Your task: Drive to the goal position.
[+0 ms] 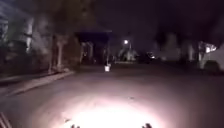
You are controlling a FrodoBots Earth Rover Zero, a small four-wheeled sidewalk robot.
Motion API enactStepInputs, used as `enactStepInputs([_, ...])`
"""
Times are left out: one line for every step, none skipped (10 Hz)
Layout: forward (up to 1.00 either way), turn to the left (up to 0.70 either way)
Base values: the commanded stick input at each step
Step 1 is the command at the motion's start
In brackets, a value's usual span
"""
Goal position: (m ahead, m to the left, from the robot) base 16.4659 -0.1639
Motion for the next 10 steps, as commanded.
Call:
enactStepInputs([1.00,-0.40])
enactStepInputs([1.00,-0.40])
enactStepInputs([1.00,-0.40])
enactStepInputs([1.00,-0.40])
enactStepInputs([1.00,-0.40])
enactStepInputs([1.00,-0.15])
enactStepInputs([1.00,0.00])
enactStepInputs([1.00,0.00])
enactStepInputs([1.00,0.00])
enactStepInputs([1.00,0.00])
